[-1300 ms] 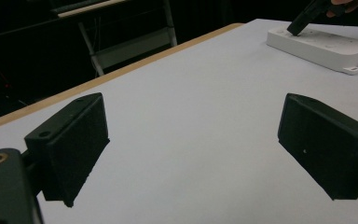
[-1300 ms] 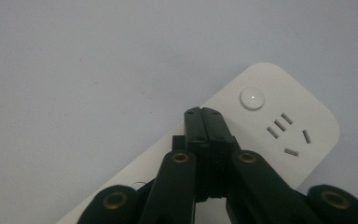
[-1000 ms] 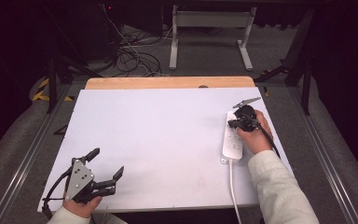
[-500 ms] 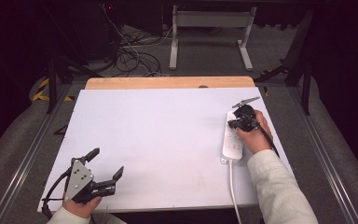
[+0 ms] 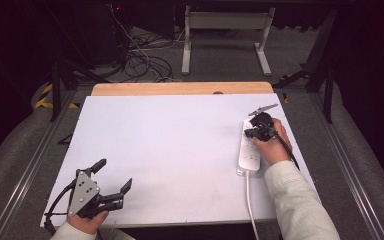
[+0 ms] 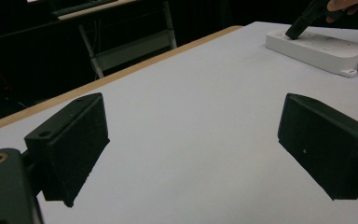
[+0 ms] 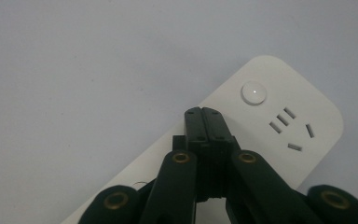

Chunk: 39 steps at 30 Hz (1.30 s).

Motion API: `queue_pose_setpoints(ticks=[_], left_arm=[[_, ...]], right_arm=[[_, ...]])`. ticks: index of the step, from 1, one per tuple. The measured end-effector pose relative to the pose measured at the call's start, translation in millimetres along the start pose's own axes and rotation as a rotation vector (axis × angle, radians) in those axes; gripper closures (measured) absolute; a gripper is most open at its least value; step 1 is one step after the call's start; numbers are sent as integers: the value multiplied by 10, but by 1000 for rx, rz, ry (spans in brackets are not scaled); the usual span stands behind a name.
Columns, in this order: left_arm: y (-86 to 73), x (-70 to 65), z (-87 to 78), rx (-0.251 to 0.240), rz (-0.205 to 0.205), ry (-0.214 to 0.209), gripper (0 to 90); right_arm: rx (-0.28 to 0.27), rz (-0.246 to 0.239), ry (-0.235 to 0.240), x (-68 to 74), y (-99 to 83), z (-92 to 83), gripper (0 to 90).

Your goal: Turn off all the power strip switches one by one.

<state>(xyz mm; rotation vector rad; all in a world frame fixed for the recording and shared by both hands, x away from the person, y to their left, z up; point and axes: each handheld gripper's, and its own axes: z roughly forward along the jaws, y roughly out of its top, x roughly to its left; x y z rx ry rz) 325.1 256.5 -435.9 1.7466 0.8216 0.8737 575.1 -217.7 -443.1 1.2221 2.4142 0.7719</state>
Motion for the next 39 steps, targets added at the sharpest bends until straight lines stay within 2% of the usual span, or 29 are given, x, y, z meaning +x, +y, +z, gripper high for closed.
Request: queue_pose_setpoints(ticks=[2,4,6,8,13,18,27,33,39], left_arm=[[0,-2,3,-1,-1,0,91],[-1,0,6,1,-2,-1,91],[-2,12,14,1,1,1,91],[-5,11,22,6,-11,-1,91],[0,5,10,0,-3,3,91],[-1,6,10,0,-4,3,91],[-5,6,15,4,-5,1,91],[-7,10,16,4,-3,0,91],[-8,16,13,4,-3,2,91]], right_arm=[[10,-11,-3,6,13,-6,900],[-22,-32,-2,20,38,-79,900],[-94,-34,23,53,56,-173,900],[-146,-37,27,82,94,-248,900],[-181,-44,40,113,171,-338,900],[-187,-38,29,99,204,-372,900],[-192,-61,-23,-21,226,-233,900],[-201,9,-12,-135,207,-109,900],[-178,28,-31,-189,177,2,900]])
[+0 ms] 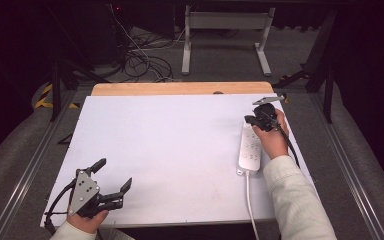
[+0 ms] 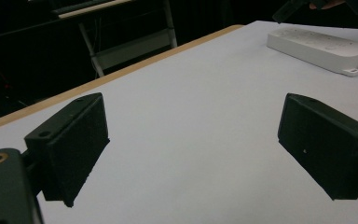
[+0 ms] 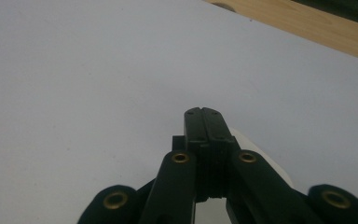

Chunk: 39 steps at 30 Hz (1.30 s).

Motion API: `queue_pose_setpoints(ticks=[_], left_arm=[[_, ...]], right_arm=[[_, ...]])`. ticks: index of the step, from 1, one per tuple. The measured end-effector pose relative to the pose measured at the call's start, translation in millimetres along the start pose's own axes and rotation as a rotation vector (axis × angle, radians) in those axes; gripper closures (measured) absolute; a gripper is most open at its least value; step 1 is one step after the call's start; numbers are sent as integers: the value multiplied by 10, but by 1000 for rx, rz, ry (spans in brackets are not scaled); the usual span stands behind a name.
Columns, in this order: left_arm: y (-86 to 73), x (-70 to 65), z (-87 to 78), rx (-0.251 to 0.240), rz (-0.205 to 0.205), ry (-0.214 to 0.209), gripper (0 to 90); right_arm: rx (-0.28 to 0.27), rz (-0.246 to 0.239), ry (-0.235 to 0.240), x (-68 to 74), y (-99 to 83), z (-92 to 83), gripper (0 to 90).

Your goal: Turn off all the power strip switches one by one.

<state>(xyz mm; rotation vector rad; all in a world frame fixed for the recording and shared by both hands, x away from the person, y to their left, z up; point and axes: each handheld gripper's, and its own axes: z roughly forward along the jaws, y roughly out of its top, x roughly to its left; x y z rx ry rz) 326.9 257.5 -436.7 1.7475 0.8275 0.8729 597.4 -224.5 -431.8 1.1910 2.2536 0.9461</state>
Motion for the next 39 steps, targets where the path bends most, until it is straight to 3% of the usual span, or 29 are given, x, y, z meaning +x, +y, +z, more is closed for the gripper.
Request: queue_pose_setpoints(ticks=[17,34,39], left_arm=[[2,0,5,0,6,2,90],[-1,-6,4,2,0,-1,91],[-1,-7,2,1,0,-1,91]], right_arm=[[51,54,-14,-63,-96,103,900],[75,18,-53,-14,-94,156,900],[72,45,-44,-28,-98,157,900]])
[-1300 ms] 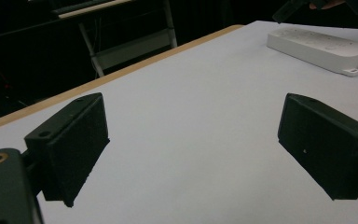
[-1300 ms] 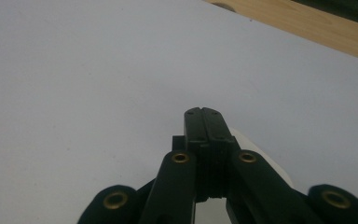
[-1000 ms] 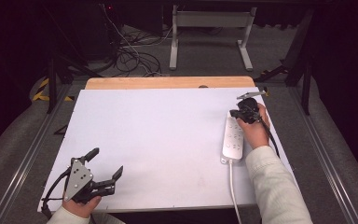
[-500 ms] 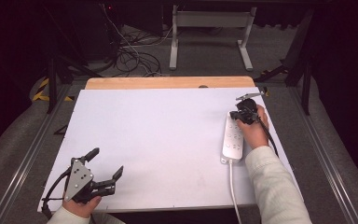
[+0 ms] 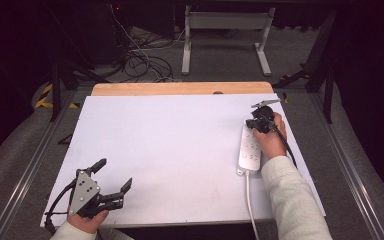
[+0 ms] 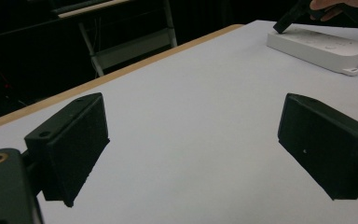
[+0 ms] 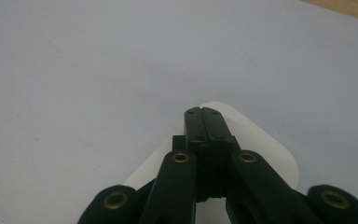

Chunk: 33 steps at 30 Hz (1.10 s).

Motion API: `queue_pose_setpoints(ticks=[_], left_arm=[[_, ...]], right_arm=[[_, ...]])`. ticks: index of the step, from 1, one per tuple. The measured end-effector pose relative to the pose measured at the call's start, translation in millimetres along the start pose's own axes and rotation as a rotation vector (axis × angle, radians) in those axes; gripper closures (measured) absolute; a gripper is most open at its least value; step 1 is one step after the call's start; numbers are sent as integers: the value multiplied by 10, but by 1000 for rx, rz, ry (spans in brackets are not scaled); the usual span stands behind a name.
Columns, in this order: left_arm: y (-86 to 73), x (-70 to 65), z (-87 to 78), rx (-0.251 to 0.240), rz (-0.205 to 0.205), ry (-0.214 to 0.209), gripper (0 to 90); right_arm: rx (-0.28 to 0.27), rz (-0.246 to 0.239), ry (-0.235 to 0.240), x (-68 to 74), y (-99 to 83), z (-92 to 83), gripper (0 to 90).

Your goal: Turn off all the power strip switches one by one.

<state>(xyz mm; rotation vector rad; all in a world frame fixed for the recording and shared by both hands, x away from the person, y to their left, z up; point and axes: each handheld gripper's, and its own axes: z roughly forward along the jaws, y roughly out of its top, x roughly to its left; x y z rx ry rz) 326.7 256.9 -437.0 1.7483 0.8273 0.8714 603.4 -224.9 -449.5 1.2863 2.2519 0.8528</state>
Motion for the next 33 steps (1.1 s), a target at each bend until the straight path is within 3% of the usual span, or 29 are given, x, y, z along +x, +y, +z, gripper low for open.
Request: queue_pose_setpoints(ticks=[17,22,24,27,31,33], left_arm=[[8,-15,2,-2,-1,-5,91],[12,-6,-8,-4,0,-2,91],[12,1,-5,-7,-6,-2,91],[13,0,6,-5,-4,-3,91],[21,-6,4,-8,4,-3,91],[22,-12,6,-7,-2,-3,91]], right_arm=[[9,31,5,-2,7,17,900],[6,-7,-14,38,37,33,900],[-21,-31,-35,74,68,-41,900],[-118,-4,0,76,98,-213,900],[-149,-27,24,89,120,-399,900],[-169,-32,38,113,119,-469,820]])
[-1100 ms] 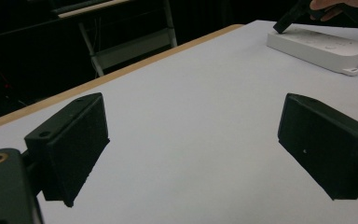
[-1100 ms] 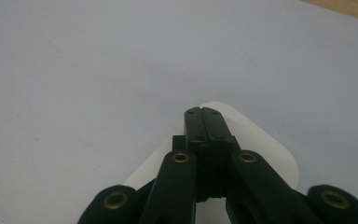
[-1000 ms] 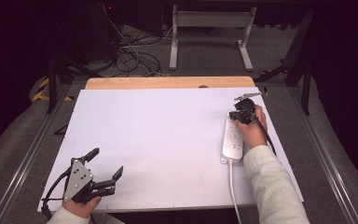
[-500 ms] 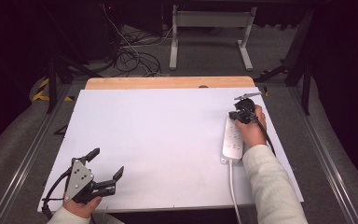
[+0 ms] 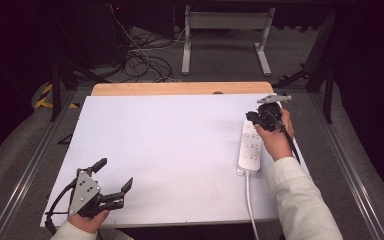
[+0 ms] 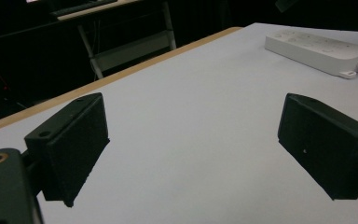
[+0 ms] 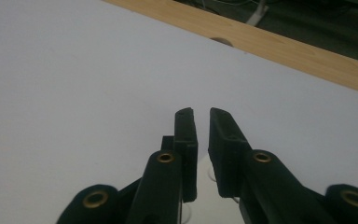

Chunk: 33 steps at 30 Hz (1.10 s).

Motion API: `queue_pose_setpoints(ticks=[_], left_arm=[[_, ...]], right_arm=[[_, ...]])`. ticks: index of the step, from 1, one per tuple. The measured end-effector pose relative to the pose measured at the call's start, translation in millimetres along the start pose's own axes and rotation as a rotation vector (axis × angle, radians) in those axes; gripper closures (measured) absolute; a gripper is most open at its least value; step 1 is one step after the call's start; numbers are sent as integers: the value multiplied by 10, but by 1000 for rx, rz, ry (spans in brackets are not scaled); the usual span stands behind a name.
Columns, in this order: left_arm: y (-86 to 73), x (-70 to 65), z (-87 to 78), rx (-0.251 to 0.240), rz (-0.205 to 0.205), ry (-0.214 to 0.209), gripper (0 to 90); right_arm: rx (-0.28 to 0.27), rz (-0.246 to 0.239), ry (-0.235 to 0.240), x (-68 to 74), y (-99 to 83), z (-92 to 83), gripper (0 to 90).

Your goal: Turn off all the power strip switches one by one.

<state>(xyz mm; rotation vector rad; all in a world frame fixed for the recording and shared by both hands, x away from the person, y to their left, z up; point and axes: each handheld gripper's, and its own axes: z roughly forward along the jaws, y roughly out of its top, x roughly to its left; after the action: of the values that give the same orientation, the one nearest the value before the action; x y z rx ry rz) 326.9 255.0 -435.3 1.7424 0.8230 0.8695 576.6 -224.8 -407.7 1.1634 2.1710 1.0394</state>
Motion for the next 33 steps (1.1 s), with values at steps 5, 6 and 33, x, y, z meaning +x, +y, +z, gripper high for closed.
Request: queue_pose_setpoints(ticks=[5,6,33], left_arm=[[7,-6,22,2,1,-4,91],[9,-3,29,1,2,-4,91],[18,14,29,0,3,-6,90]], right_arm=[[-10,-30,30,120,17,-107,755],[-19,-38,38,142,22,-130,735],[-250,-55,251,622,-245,-857,297]])
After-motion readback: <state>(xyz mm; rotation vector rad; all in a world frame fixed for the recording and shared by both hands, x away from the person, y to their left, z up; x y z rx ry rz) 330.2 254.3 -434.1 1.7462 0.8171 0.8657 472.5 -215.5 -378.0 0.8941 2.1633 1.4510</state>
